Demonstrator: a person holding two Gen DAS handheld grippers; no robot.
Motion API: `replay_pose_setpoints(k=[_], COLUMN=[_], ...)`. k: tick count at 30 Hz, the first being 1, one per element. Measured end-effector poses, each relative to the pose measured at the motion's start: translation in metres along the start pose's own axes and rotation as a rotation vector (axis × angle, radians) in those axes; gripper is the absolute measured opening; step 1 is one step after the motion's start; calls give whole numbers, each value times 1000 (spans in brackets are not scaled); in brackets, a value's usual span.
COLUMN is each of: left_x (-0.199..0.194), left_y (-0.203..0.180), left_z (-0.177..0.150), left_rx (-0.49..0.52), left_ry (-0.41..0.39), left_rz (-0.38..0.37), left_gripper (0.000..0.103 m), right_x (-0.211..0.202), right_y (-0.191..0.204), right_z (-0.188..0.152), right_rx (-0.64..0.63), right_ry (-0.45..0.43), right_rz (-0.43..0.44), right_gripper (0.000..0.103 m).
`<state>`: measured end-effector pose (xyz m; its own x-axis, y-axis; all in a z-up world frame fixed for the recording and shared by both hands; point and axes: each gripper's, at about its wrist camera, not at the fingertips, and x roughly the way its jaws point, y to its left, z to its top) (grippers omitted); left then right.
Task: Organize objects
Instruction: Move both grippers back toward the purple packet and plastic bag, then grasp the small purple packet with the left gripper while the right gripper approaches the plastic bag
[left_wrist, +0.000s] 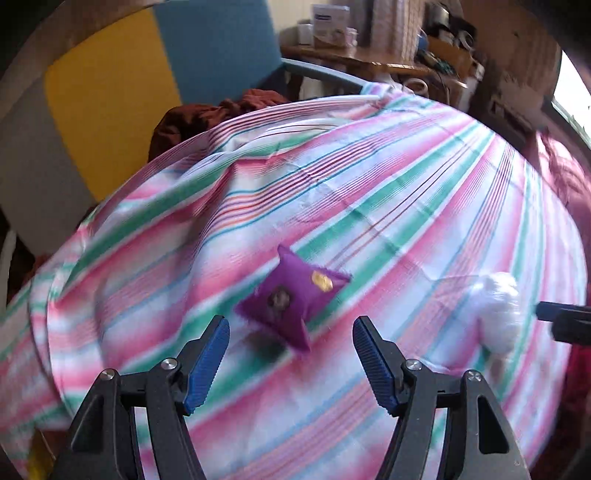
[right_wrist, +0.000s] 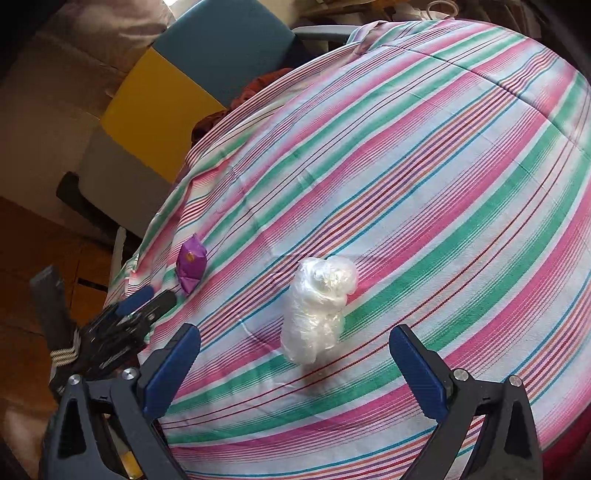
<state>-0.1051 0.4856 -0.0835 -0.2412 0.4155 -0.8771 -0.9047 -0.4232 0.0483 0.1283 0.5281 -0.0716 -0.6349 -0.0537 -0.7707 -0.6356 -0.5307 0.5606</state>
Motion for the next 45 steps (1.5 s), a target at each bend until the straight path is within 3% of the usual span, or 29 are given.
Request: replay_pose_setpoints(k=[6,8,9,11,19,27,30,34,40,45], left_x=[34,39,37,33,-8,-43,-54,-60,-60,-61], left_y=[1,3,4,4,-7,-36,-42,-41,-38,-39], left_z=[16,16,15,9,-64,-124,-144,-157,-161,-163], left_rx=[29,0,-12,-49,-200,-221,-232,-264,-269,-270], left_ry=[33,29,21,20,-35,-85,-113,-134,-154,-170], left_rz=[14,-2,-4,-1,16,33,23,2,-13,-10], left_gripper=[68,55,41,38,37,36,36,36,37,37], right_x=[0,0,1,2,6,0,3,5,11,19], right_y=[1,1,1,2,7,6,14,16,13,15], right_z=[0,0,0,1,1,5,8,7,6,11], right_rx=[-8,-13,-16,-22,-74,-94,-148,-170,-129,-125], right_ry=[5,6,8,15,24,-13,-22,-23,11,37], right_rz=[4,-3,-7,-14,-76,-147,-253,-285,-238,-274], right_gripper=[103,103,103,103,103,103,103,101,84,76])
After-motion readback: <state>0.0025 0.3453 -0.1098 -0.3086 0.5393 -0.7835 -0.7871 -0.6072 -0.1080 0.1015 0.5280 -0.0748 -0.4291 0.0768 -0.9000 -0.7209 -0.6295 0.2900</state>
